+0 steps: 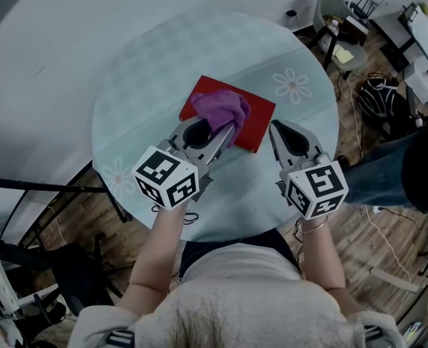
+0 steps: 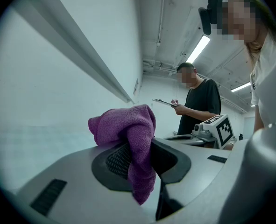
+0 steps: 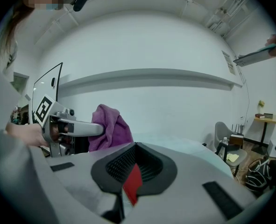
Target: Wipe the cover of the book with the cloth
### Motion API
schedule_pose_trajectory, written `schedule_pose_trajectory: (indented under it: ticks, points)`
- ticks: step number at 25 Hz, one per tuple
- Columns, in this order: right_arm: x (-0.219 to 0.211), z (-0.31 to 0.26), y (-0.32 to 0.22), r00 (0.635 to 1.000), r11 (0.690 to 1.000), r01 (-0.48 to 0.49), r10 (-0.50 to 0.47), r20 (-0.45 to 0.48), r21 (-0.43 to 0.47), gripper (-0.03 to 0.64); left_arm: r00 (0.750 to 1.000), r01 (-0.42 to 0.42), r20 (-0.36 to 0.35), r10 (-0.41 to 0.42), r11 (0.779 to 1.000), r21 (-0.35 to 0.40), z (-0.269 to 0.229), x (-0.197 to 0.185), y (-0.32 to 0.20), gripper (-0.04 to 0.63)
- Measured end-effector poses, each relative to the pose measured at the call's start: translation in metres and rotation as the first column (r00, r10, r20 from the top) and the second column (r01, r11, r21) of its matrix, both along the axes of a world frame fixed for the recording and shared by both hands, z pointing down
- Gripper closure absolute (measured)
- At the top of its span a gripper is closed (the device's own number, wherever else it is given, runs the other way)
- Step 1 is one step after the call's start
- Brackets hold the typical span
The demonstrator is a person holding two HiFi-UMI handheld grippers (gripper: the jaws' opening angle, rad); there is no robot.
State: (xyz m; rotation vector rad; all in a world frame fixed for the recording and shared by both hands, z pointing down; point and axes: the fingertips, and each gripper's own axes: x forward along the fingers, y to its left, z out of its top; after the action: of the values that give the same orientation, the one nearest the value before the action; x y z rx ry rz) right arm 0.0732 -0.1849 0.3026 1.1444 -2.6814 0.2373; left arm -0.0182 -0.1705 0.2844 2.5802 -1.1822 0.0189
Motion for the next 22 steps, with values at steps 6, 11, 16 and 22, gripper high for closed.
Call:
schedule_pose_trajectory:
  ticks: [6, 11, 16, 22]
  points:
    - [-0.001, 0.001, 0.002, 1.0, 1.0, 0.014, -0.014, -0.006, -0.001, 0.595, 1.0, -0.001, -0.003, 0.001, 1.0, 0.003, -0.002, 0.002, 0.0, 0.485]
    - [-0.003, 0.003, 0.002, 1.0, 1.0, 0.014, -0.014, -0.004, -0.005, 0.595, 1.0, -0.006, -0.002, 0.006, 1.0, 0.003, -0.001, 0.003, 0.0, 0.485]
    - [-0.001, 0.004, 0.002, 1.0, 1.0, 0.016, -0.016, -0.003, -0.009, 0.595, 1.0, -0.01, -0.002, 0.01, 1.0, 0.002, -0.002, 0.006, 0.0, 0.485]
    - [-0.003, 0.011, 0.002, 0.999, 0.999, 0.033, -0.033, -0.004, -0.031, 0.595, 1.0, -0.017, -0.002, 0.017, 1.0, -0.004, 0.0, 0.006, -0.001, 0.485]
